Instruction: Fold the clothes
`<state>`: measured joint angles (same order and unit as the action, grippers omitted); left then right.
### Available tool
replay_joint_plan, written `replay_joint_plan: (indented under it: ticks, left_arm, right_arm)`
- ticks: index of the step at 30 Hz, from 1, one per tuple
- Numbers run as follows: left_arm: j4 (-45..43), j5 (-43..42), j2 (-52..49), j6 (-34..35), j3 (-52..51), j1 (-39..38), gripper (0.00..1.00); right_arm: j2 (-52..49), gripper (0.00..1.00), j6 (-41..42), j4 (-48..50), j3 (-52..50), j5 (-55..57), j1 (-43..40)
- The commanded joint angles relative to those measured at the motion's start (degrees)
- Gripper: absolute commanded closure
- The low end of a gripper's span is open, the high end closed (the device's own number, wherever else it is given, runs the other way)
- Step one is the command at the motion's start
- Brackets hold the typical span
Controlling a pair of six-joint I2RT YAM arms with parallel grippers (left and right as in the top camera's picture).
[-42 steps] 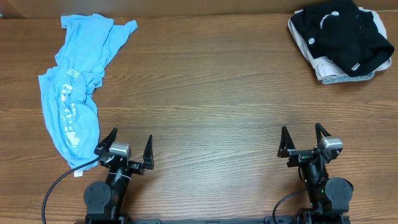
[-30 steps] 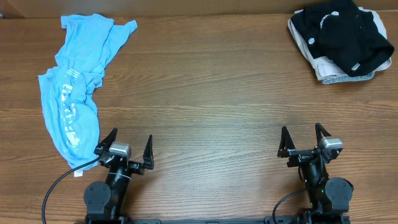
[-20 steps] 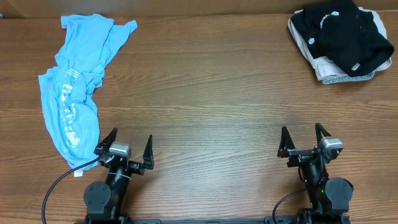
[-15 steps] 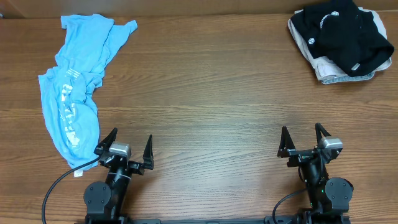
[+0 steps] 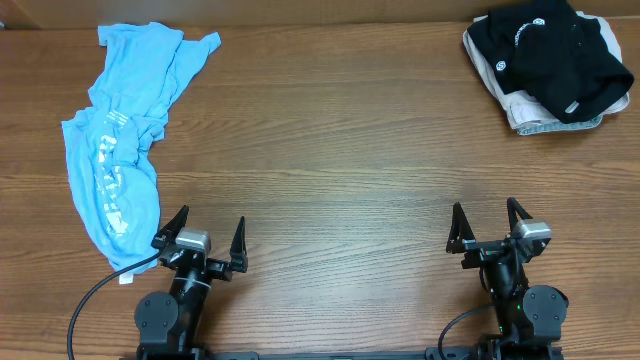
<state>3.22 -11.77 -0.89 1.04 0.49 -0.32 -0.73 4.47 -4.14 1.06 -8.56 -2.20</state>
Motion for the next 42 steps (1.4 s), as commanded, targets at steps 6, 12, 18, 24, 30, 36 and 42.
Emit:
replay_joint_plan:
  ticks: [6, 12, 18, 24, 30, 36, 42]
  left_arm:
    - [0.0, 0.3, 0.5, -0.9, -0.2, 0.3, 0.0]
    - [0.0, 0.1, 0.5, -0.8, -0.2, 0.3, 0.0]
    - [-0.3, 0.2, 0.5, -1.0, -0.2, 0.3, 0.0]
    - [-1.2, 0.1, 0.5, -4.5, 0.4, 0.3, 0.0]
    - [6.9, 0.5, 0.2, -5.9, 8.8, 0.3, 0.0]
    - [12.1, 3.0, -7.5, -8.0, 19.5, 0.3, 0.0]
    - [16.5, 2.9, -22.7, -8.0, 30.7, 0.3, 0.0]
  right_arm:
    - [0.6, 0.0, 0.2, 0.2, -0.6, 0.0, 0.3]
    - [0.6, 0.0, 0.2, 0.2, -0.6, -0.1, 0.3]
    - [0.6, 0.0, 4.0, 0.4, -0.6, -2.6, 0.3]
    - [0.6, 0.0, 9.5, 1.0, -0.6, -6.2, 0.3]
    - [0.6, 0.0, 9.5, 2.2, 2.8, -11.3, 0.3]
    - [-1.7, 0.0, 9.0, 0.2, 11.4, -10.8, 0.3]
    - [-10.9, 0.0, 5.5, -9.4, 23.8, -10.8, 0.3]
